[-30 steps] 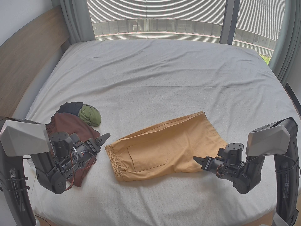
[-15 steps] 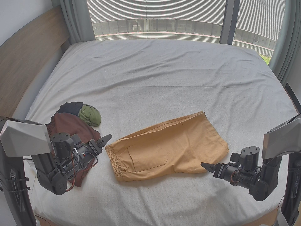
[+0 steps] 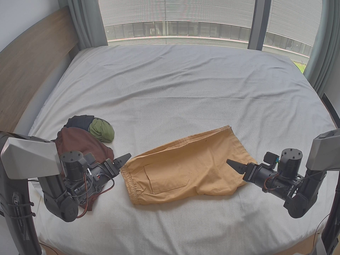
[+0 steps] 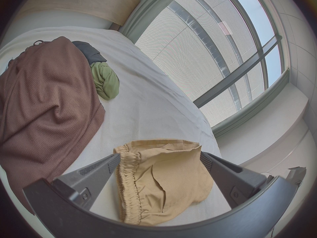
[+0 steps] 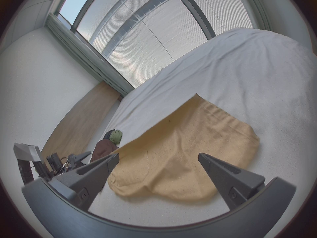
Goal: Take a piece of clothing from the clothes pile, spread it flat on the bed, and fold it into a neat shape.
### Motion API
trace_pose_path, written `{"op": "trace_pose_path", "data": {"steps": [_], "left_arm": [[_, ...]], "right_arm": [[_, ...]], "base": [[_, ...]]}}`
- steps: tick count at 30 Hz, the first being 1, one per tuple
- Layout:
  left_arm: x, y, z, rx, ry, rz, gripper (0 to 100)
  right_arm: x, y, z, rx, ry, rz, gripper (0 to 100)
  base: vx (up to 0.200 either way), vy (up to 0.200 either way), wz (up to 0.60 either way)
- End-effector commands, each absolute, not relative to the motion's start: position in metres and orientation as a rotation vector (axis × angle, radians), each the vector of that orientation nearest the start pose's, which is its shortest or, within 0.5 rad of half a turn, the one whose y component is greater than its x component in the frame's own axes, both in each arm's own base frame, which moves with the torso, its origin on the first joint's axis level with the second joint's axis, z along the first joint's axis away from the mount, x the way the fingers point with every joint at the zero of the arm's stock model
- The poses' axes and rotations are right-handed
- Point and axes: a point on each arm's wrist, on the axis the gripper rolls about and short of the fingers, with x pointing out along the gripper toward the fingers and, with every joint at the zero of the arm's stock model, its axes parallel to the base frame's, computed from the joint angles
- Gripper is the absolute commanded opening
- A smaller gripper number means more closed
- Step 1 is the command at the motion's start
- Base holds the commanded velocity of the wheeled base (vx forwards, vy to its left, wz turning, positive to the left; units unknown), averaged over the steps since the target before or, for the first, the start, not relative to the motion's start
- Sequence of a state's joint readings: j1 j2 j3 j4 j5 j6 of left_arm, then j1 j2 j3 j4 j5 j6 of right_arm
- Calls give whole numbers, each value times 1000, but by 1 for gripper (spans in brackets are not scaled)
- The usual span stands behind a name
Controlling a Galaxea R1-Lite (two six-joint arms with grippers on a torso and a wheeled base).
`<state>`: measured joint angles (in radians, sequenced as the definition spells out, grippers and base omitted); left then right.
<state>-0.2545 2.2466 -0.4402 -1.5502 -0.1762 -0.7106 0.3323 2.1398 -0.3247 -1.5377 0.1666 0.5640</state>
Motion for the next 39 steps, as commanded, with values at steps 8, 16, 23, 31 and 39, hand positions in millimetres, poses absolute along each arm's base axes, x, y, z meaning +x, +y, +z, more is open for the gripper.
{"op": "trace_pose_path", "data": {"steps": [8, 16, 23, 31, 39], "left_arm": [[321, -118, 15, -735, 402, -407, 100], [344, -124, -6, -738, 393, -402, 100], [356, -123, -21, -733, 393, -377, 100], [364, -113, -27, -734, 377, -337, 100], [364, -113, -19, -737, 350, -340, 100]], "right_arm": [[334, 118, 8, 554, 355, 417, 100], [341, 120, 9, 607, 339, 417, 100], [346, 112, 14, 627, 310, 403, 100], [350, 104, 20, 632, 284, 388, 100], [350, 103, 24, 633, 271, 389, 100]], "base": [[0, 0, 0], [0, 0, 0], [0, 0, 0], [0, 0, 0], [0, 0, 0]]}}
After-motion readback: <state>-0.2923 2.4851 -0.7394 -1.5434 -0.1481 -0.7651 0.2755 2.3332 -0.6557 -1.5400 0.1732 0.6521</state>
